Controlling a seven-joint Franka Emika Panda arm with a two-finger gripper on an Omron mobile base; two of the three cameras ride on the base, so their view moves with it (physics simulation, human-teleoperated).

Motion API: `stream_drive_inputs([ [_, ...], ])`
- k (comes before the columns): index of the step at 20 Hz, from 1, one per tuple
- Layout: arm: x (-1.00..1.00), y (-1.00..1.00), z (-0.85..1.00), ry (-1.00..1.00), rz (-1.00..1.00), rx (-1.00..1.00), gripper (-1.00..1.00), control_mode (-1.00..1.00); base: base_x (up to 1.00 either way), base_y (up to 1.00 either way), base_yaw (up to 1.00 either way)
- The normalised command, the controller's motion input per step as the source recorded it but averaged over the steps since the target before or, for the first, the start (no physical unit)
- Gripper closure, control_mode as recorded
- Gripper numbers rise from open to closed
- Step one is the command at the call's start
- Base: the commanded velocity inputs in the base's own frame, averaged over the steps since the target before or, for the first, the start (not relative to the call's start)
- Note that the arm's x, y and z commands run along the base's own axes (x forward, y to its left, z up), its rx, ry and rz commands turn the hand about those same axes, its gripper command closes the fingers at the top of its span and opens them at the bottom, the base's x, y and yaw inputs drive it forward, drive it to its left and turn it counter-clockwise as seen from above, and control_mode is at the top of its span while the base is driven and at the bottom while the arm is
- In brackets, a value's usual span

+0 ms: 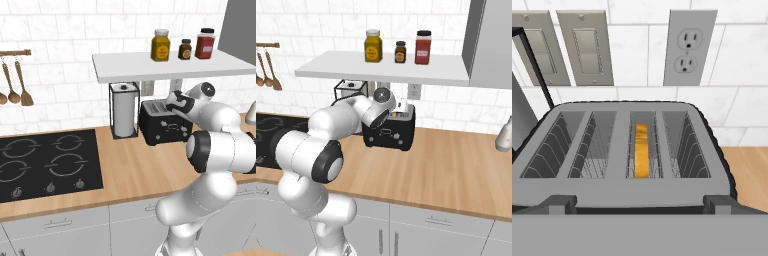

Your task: Start the toaster. Once the lever pops up, take the bread to the plate on the dining counter.

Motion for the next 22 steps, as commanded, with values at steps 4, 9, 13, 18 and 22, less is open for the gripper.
stream_drive_inputs([
  [4, 0.00, 0.00, 0.00, 0.00, 0.00, 0.00, -1.00, -1.00, 0.00, 0.00, 0.00],
  [9, 0.00, 0.00, 0.00, 0.00, 0.00, 0.00, -1.00, -1.00, 0.00, 0.00, 0.00],
  [13, 0.00, 0.00, 0.00, 0.00, 0.00, 0.00, -1.00, -1.00, 0.00, 0.00, 0.00],
  [18, 0.00, 0.00, 0.00, 0.00, 0.00, 0.00, -1.00, -1.00, 0.00, 0.00, 0.00],
  [22, 0.00, 0.00, 0.00, 0.00, 0.00, 0.00, -1.00, -1.00, 0.00, 0.00, 0.00],
])
